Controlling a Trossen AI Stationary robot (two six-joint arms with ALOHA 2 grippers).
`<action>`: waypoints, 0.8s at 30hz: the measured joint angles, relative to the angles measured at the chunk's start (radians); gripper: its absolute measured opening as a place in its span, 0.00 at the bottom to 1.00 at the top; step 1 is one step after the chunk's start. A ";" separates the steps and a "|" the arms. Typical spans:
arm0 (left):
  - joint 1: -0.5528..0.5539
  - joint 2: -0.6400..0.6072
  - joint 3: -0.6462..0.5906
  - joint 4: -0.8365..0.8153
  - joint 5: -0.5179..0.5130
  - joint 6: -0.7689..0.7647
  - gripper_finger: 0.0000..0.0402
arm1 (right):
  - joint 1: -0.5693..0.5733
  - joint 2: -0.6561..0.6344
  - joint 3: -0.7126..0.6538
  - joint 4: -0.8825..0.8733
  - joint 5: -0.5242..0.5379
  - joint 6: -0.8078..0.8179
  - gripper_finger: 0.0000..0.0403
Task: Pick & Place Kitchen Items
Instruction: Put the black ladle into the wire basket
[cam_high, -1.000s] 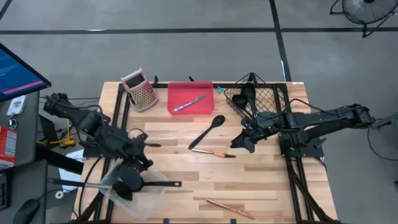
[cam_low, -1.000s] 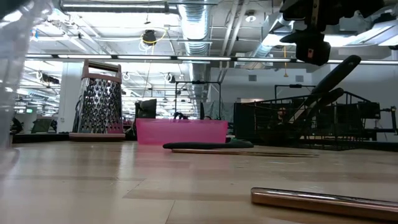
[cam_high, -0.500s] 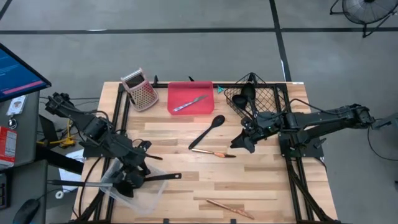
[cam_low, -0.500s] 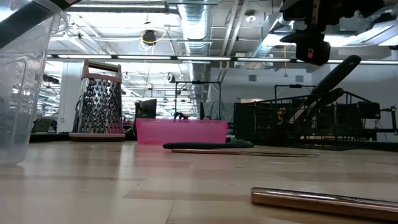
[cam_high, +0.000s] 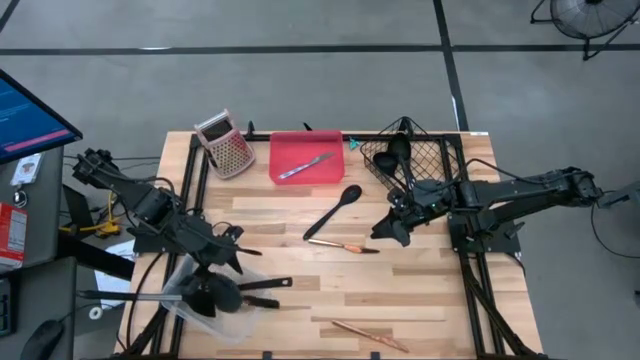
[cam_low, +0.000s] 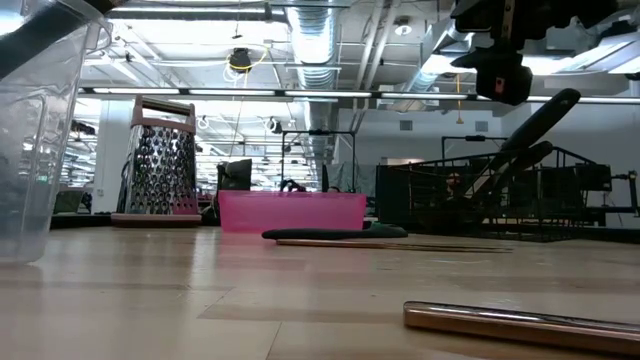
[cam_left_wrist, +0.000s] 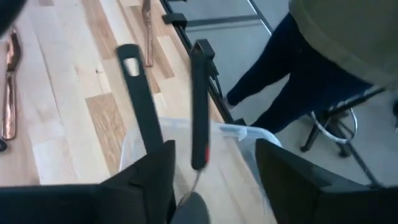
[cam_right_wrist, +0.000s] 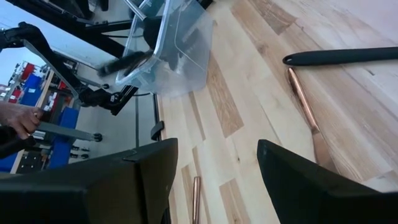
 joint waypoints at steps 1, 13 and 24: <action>0.000 0.000 0.000 0.009 -0.010 -0.024 0.53 | 0.000 0.000 0.000 0.000 -0.001 0.000 0.55; 0.040 -0.001 0.020 0.281 -0.042 -0.273 0.58 | 0.000 0.000 0.000 0.030 -0.080 -0.008 0.55; 0.148 -0.001 0.029 0.668 -0.189 -0.179 0.54 | 0.000 0.000 0.000 0.231 -0.229 -0.035 0.55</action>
